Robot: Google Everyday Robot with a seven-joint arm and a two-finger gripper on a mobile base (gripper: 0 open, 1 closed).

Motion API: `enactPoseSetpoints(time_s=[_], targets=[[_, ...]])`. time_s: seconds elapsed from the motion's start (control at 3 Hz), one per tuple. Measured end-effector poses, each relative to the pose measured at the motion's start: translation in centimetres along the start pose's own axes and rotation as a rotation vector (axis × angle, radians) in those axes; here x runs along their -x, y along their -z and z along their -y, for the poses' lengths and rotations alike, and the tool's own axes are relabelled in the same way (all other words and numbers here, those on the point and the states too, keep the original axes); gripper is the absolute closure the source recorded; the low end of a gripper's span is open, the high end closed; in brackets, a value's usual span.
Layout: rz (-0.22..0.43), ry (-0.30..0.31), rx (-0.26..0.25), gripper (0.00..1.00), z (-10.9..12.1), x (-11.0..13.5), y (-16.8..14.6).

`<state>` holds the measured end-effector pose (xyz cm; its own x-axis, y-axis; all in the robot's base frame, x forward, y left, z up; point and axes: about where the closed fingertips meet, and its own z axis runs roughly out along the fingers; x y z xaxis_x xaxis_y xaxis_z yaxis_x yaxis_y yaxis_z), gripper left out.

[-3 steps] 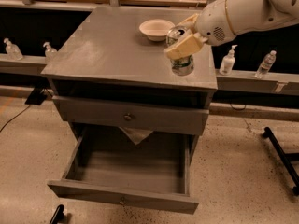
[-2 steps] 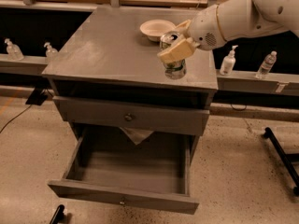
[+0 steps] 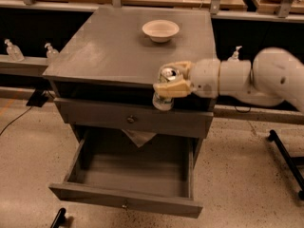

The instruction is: Place 7up can into middle drawer

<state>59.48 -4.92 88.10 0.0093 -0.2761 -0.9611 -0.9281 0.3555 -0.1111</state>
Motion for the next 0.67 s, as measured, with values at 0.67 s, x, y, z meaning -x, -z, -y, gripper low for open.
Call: enactPoseSetpoints(time_s=[0.67], targets=[[0.123, -0.120, 0.085, 1.00, -8.3, -5.4, -2.4]])
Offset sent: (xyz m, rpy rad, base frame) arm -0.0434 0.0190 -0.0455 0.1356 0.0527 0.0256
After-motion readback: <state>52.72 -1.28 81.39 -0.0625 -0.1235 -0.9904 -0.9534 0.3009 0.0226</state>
